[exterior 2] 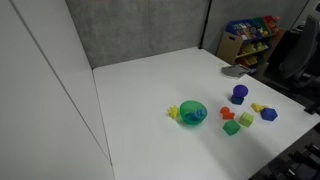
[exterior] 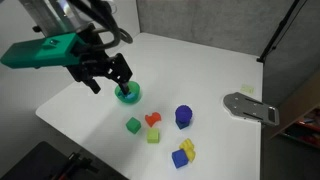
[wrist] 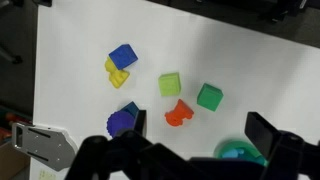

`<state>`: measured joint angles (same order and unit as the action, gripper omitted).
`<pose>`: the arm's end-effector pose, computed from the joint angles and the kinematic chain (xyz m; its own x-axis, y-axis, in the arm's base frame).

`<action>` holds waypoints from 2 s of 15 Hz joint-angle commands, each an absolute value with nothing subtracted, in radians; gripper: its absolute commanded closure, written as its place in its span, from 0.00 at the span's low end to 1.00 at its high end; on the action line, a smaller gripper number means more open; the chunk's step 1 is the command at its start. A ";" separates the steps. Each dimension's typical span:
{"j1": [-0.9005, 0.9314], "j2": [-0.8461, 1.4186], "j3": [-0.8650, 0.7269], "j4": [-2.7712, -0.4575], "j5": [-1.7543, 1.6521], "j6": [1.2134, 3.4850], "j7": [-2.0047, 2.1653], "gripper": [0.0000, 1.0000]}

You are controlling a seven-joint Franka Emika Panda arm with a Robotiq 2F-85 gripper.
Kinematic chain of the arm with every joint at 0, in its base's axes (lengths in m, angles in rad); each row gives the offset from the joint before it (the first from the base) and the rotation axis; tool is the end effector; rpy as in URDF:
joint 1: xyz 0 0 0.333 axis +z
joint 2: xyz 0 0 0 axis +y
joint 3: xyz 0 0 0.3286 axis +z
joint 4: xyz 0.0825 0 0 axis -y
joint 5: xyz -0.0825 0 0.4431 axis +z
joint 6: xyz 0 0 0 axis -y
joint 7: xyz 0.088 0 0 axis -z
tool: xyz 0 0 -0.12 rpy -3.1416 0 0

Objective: Put the green block on top of the yellow block, move the green bowl to the right, pick up the yellow toy on the left and put it in the green bowl

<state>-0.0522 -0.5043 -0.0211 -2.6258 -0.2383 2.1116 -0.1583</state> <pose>0.4198 -0.0438 0.3793 0.9774 0.2052 -0.0510 0.2112 -0.9597 0.1855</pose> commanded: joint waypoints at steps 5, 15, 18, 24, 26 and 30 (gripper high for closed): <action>-0.045 -0.504 -0.028 -2.624 -0.242 2.109 -0.155 0.00; 0.001 -0.336 -0.009 -2.554 -0.181 2.205 -0.102 0.00; 0.010 -0.261 -0.012 -2.544 -0.127 2.273 -0.100 0.00; 0.006 -0.086 -0.003 -2.532 -0.043 2.424 -0.045 0.00; 0.004 -0.031 0.000 -2.532 -0.040 2.476 -0.006 0.00; 0.007 0.078 -0.001 -2.538 0.006 2.594 0.065 0.00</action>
